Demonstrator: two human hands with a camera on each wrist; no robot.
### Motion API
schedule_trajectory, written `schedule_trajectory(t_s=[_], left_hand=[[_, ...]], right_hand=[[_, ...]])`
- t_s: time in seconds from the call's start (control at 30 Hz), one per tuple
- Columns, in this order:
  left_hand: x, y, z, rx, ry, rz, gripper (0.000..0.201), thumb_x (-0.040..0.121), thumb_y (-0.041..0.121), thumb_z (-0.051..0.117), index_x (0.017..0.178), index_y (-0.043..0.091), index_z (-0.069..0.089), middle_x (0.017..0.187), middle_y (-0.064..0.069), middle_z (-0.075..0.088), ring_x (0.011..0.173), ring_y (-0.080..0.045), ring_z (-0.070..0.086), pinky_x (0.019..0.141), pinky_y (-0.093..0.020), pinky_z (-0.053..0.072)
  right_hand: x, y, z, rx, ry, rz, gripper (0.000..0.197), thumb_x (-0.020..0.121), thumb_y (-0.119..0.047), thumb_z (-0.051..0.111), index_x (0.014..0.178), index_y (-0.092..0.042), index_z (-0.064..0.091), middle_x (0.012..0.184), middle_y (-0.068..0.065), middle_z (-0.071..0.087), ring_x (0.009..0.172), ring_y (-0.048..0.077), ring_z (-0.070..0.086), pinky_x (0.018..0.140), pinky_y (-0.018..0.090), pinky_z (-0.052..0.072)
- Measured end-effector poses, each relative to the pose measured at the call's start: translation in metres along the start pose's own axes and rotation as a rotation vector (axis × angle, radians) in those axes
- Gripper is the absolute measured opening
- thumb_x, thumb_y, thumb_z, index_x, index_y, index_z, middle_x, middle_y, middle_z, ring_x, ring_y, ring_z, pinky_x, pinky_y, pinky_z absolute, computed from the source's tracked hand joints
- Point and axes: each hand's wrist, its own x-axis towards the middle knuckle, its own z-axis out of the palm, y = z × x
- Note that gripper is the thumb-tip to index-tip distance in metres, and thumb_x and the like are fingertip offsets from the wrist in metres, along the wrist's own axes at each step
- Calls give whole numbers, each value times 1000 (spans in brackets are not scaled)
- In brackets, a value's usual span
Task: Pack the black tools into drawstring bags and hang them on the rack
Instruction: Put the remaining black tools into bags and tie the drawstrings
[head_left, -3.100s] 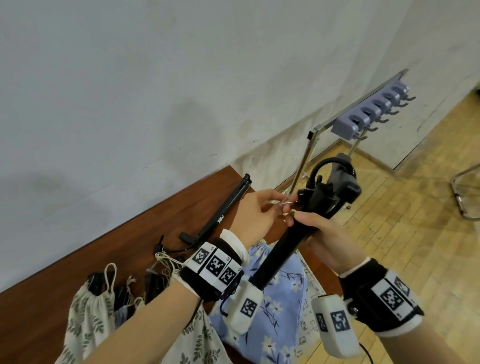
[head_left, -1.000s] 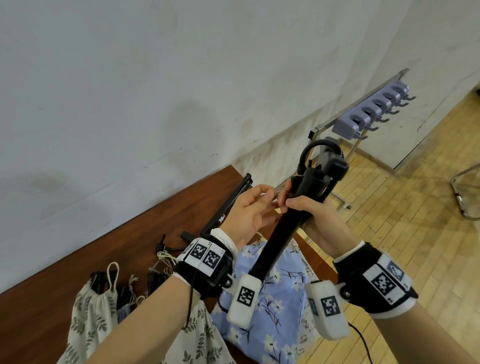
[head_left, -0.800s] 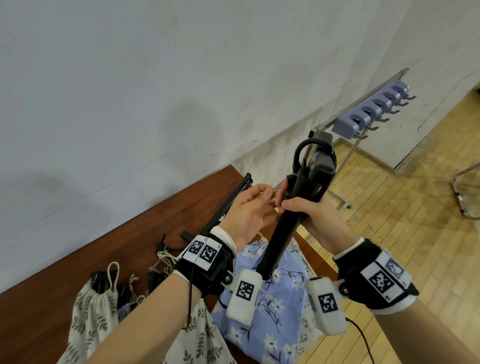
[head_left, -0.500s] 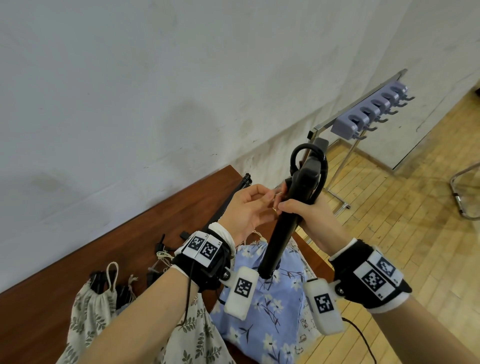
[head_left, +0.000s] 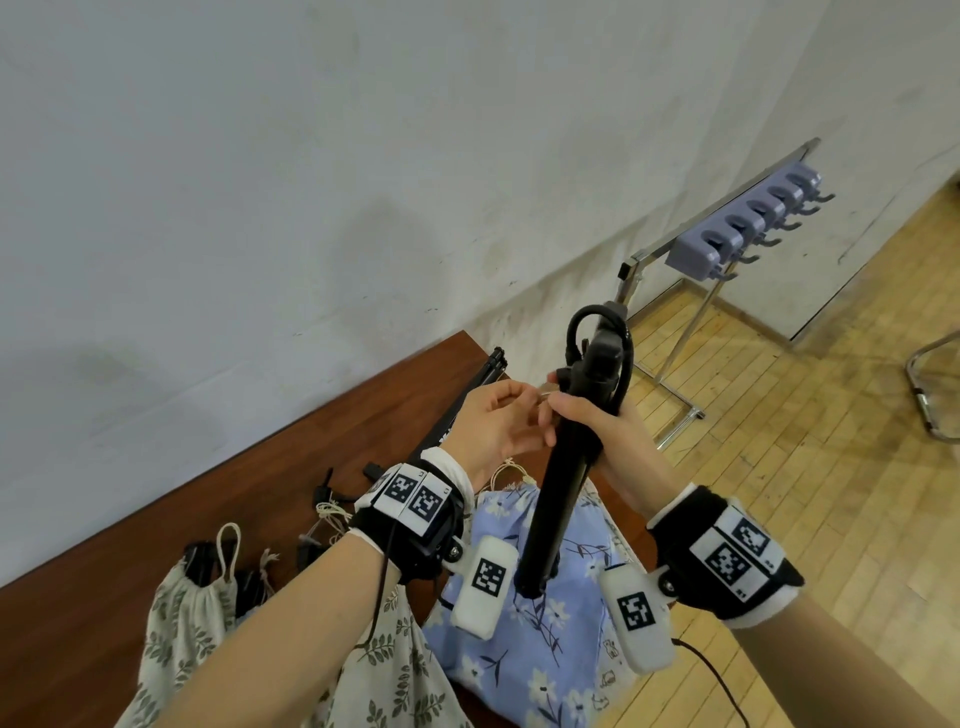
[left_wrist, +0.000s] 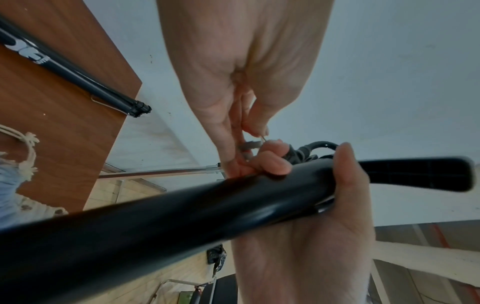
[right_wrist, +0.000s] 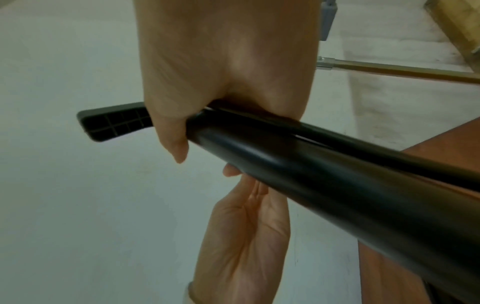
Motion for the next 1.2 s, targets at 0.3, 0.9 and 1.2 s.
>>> schedule_trajectory(t_s=[0.3,0.9,1.2], left_hand=[[0,4,-7,-128,102,41,13,95,4,51,97,-6,59,106,-29,65,95,-32,68,84,-35,57],[9,-12,-32,160,-47,-67,7,92,0,55,87,2,58,93,-17,69,85,-26,70,83,-36,58],[22,-25,-40,470,-123,-122,27,98,25,50,107,5,65,105,-10,68,95,-16,59,87,-33,49]], right_hand=[[8,10,1,-119,310,-103,24,90,-25,65,68,-18,69,69,19,65,58,22,59,70,41,52],[12,25,-2,-291,168,-20,30,84,-17,72,108,-23,57,80,-6,67,61,-2,64,57,12,47],[22,24,-13,-192,-5,46,20,85,-6,67,103,-14,70,97,4,75,83,9,70,69,8,48]])
